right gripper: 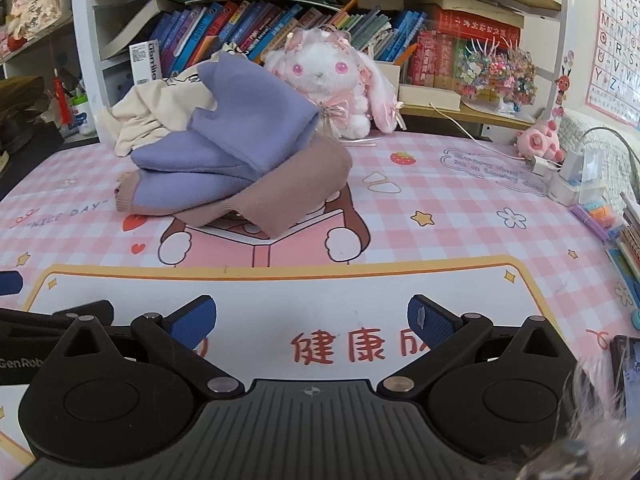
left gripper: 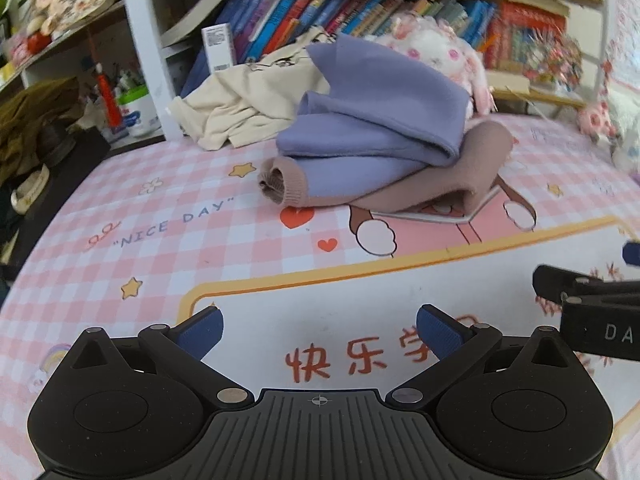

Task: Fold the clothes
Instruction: 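Move both grippers toward the folded lavender-and-mauve sweater on the pile, then grasp the lavender sleeve with the left gripper while the right gripper grasps the mauve collar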

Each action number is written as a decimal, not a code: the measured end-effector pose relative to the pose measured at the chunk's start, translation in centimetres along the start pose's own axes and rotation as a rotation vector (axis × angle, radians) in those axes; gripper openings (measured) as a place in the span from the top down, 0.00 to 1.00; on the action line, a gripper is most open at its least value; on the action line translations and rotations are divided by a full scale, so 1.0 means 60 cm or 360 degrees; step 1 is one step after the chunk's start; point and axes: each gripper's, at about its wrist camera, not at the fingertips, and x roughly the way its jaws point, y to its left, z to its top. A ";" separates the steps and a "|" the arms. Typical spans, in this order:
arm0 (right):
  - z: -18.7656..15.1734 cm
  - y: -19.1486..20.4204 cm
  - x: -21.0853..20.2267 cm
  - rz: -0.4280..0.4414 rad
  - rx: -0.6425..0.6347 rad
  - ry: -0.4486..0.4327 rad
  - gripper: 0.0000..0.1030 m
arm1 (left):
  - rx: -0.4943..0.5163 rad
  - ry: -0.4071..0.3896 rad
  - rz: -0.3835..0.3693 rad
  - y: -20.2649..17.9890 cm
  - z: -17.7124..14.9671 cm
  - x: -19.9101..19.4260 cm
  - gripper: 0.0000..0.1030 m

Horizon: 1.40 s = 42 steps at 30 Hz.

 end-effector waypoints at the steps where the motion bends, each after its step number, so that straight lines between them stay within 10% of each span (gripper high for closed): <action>1: -0.001 0.002 -0.002 -0.0003 0.0004 -0.0006 0.00 | 0.0020 -0.0003 0.0001 0.000 0.000 -0.001 0.00; 22: -0.005 0.055 -0.023 -0.0049 -0.0010 0.0014 0.01 | -0.0046 -0.0164 -0.0298 0.095 0.062 0.074 0.02; 36: -0.013 0.100 -0.054 0.0029 -0.0341 -0.0027 0.01 | -0.0112 -0.0010 -0.0569 0.114 0.142 0.207 0.92; 42: -0.006 0.117 -0.054 0.0076 -0.0555 -0.0098 0.02 | -0.0230 -0.0003 -0.0907 0.106 0.141 0.150 0.98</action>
